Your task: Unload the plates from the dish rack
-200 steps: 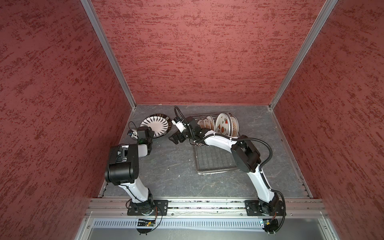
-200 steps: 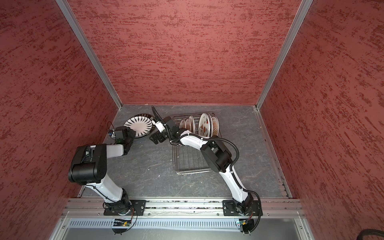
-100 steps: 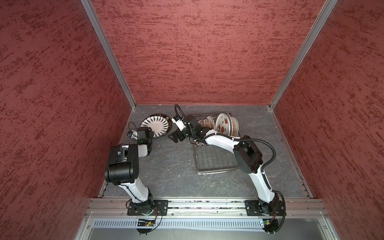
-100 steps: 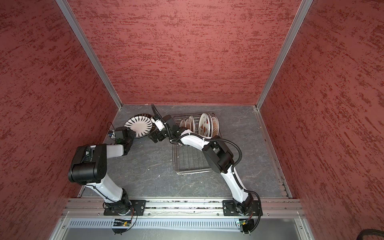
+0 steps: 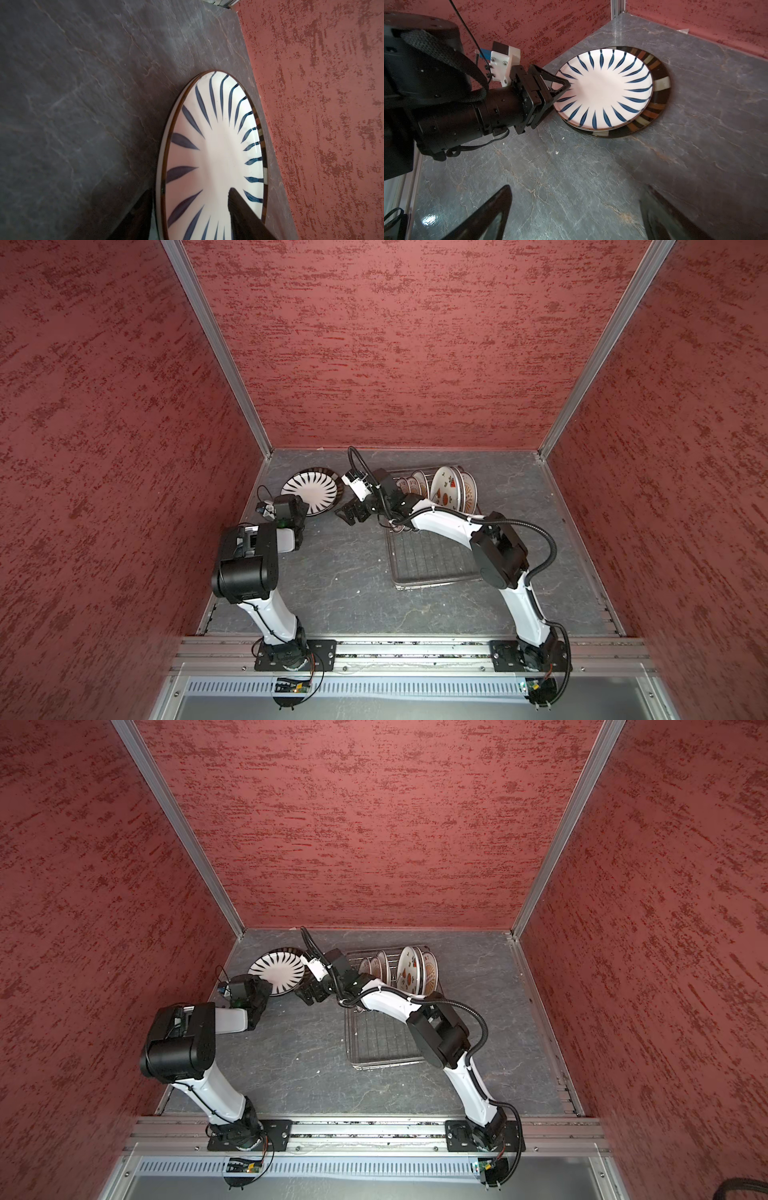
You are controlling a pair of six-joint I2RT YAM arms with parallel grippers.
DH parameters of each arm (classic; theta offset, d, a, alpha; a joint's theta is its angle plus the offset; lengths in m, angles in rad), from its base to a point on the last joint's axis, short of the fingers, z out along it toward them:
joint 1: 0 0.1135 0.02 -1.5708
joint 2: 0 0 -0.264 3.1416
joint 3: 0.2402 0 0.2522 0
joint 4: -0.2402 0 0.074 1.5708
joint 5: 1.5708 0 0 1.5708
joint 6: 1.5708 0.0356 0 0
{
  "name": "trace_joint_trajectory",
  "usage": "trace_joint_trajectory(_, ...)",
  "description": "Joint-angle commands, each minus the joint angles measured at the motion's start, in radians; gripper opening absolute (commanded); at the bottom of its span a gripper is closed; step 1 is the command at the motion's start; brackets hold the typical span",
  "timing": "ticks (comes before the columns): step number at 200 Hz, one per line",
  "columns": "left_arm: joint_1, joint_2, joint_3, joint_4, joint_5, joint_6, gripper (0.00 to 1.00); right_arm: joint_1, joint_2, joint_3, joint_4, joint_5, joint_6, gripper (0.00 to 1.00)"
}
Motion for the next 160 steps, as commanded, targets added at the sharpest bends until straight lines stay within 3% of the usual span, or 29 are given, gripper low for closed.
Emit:
trace_joint_trajectory(1,0.004,-0.001,0.019,0.032,0.014,0.018,0.57,0.010,-0.056,-0.016,-0.002,0.026,-0.027,0.97)
trace_joint_trajectory(44,0.004,0.028,0.048,0.023,0.027,0.019,0.51,0.011,-0.073,-0.044,0.016,0.029,-0.026,0.97)
trace_joint_trajectory(103,-0.005,0.017,0.060,-0.007,0.006,0.027,0.53,0.011,-0.089,-0.067,0.026,0.029,-0.027,0.97)
trace_joint_trajectory(129,-0.004,-0.029,0.029,-0.009,0.011,0.024,0.61,0.013,-0.109,-0.081,0.027,0.029,-0.025,0.97)
trace_joint_trajectory(139,-0.004,-0.056,0.010,-0.009,-0.007,0.024,0.77,0.011,-0.122,-0.093,0.030,0.030,-0.025,0.97)
trace_joint_trajectory(160,-0.003,-0.099,-0.013,-0.050,-0.026,0.023,0.87,0.018,-0.150,-0.117,0.040,0.033,-0.027,0.97)
